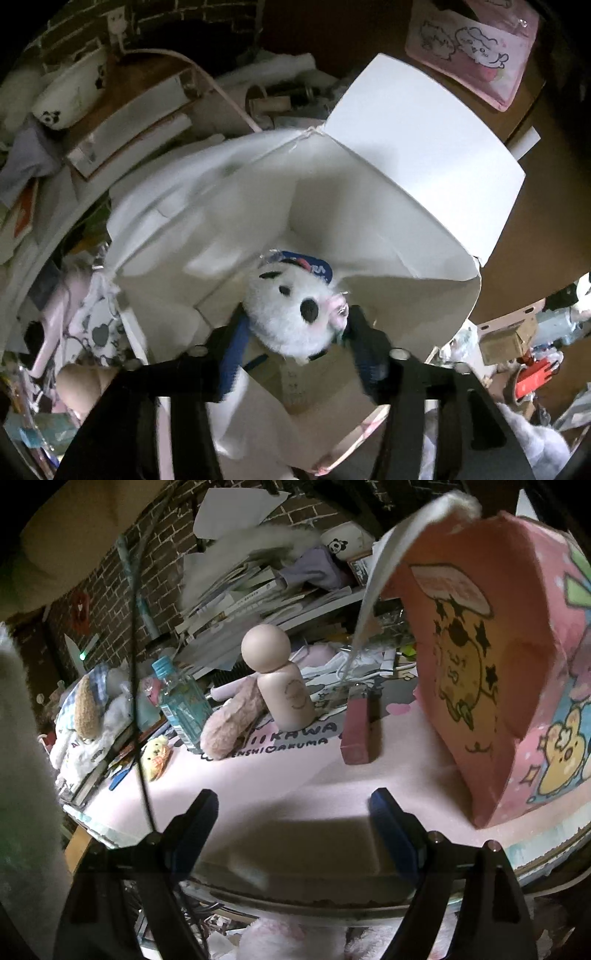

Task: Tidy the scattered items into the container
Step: 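Reach the right gripper to the pink tube and grasp it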

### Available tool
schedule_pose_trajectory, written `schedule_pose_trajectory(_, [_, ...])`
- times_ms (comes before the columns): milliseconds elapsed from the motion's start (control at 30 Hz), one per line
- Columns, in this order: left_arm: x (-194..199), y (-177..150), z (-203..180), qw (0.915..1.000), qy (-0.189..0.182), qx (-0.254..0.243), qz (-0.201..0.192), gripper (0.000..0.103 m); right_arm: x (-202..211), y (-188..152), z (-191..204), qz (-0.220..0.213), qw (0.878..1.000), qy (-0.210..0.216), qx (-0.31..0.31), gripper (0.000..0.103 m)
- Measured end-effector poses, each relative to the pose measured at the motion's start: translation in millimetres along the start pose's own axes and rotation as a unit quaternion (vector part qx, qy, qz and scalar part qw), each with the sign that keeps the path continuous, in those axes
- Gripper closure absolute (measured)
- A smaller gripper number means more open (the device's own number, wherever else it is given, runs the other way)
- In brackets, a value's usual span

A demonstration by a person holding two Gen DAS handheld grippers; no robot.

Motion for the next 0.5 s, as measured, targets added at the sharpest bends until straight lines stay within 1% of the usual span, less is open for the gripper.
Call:
schedule_pose_trajectory(33, [1, 0, 1, 1.0, 0.003, 0.001, -0.004, 0.037, 0, 0, 0, 0.0, 1.0, 0.0, 0.0, 0.02])
schedule_pose_trajectory(67, [2, 0, 3, 1.0, 0.003, 0.006, -0.007, 0.029, 1, 0, -1, 0.0, 1.0, -0.001, 0.001, 0.02])
schedule_pose_trajectory(100, [4, -1, 6, 0.9999, -0.003, 0.012, -0.011, 0.026, 1, 0, -1, 0.0, 1.0, -0.002, 0.0, 0.02])
schedule_pose_trajectory(200, [9, 0, 11, 0.9994, -0.02, 0.025, -0.015, 0.024, 1, 0, -1, -0.001, 1.0, -0.001, 0.0, 0.02])
schedule_pose_trajectory(267, [16, -3, 15, 0.9989, -0.027, 0.031, -0.025, 0.022, 2, 0, -1, -0.001, 1.0, -0.002, 0.001, 0.02])
schedule_pose_trajectory(333, [27, -7, 17, 0.9982, -0.028, 0.031, -0.044, 0.02, 2, -1, -1, -0.002, 1.0, -0.002, 0.001, 0.02])
schedule_pose_trajectory(400, [39, -12, 20, 0.9973, -0.019, 0.03, -0.064, 0.017, 3, -1, -1, -0.003, 1.0, -0.003, 0.001, 0.02])
schedule_pose_trajectory(500, [60, -23, 28, 0.9933, 0.013, 0.032, -0.111, 0.014, 5, -2, 0, -0.008, 1.0, -0.012, 0.005, 0.02])
Point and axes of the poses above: each gripper's, at about its wrist camera, not at the fingertips, and x roughly against the way its jaws point, z to its left, y to its top, the point moved 2 cm from there along -x, roughly the way its jaws point, and after that the axes turned 13 degrees about y, right-handed, at the moved point
